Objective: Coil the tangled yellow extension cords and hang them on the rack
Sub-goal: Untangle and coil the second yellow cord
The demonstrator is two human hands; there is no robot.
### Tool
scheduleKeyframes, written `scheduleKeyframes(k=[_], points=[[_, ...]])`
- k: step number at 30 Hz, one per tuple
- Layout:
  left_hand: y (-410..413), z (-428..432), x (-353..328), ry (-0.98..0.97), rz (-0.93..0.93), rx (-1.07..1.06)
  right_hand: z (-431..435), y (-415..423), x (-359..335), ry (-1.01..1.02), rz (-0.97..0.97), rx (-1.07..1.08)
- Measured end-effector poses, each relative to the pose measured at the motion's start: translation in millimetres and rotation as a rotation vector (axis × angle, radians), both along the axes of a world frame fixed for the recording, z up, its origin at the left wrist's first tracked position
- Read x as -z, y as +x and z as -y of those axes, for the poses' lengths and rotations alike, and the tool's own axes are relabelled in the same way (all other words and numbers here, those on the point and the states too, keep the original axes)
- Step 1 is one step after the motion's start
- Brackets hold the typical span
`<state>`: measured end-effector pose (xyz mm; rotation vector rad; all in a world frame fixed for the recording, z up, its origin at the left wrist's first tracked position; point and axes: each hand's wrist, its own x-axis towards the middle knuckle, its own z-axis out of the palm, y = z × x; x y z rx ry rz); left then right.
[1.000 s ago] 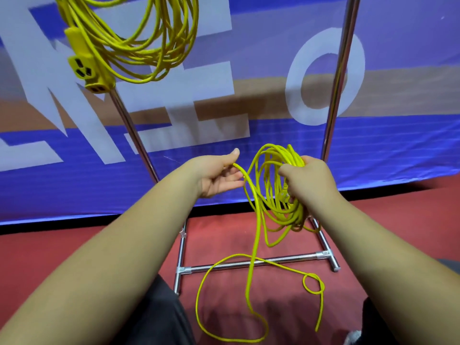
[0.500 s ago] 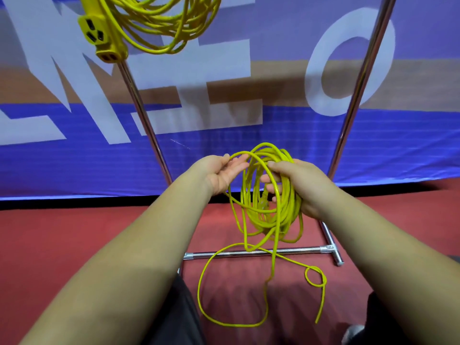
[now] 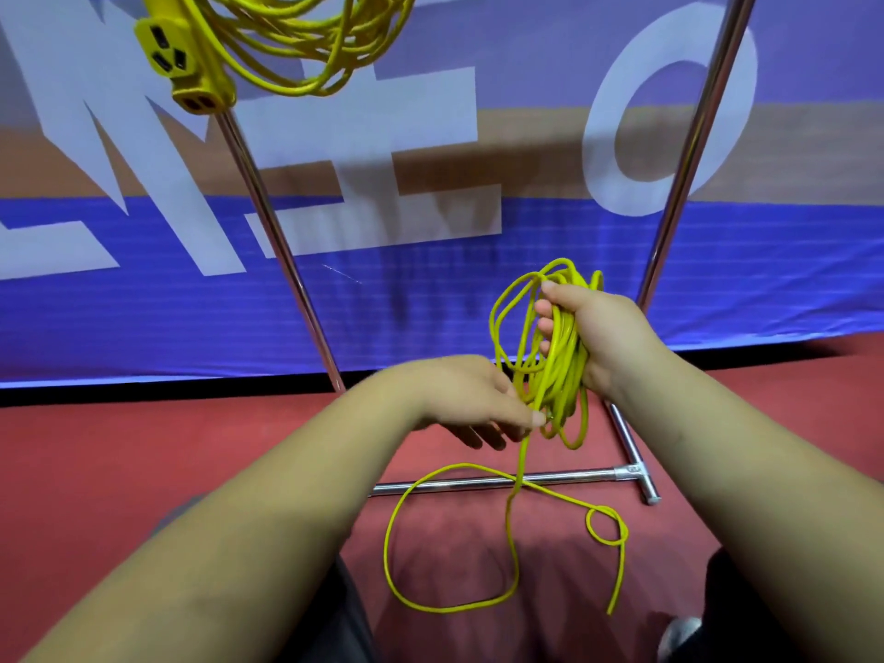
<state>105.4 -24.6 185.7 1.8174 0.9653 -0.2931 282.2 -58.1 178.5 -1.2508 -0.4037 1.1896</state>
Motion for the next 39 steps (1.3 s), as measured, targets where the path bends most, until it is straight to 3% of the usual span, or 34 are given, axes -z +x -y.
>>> scheduleKeyframes(k=[4,10,14,17,22,26,29,35,39], points=[[10.8,6.7,22.2,0.452,-0.011,0.095,-1.0,5.9,2.2,-0.001,-0.003,0.048],[7.9,7.6,11.0,0.341,0.356,-0.072,1.2,15.8,-0.1,0.018,-0.064,0.034],[12.4,11.5,0.7,0.517,0.523,-0.263,3.1,14.5,2.1,0.049,-0.051,-0.08],[20.1,11.0,-2.5,0.61,0.544,-0.33,1.4,14.7,2.1,0.058,-0.059,-0.11],[22.1,15.9,-2.8,0.416,0.579,-0.475,1.1,11.9,-4.3,0.049,-0.083,-0.075],[17.3,15.0,0.2,0.13,0.443,-0.289,0.9,15.6,-12.7,0.044,-0.069,0.008],[12.2,17.3,3.9,-0.142,0.476,-0.194,-0.3,25.9,-17.1,0.066,-0.105,0.068],[2.9,15.8,24.5,-0.078,0.371,0.083,4.7,33.3,-14.9,0.063,-0.082,-0.023],[-0.3,12.4,27.7,-0.041,0.47,-0.076,6.4,33.5,-17.4,0.104,-0.182,-0.001]])
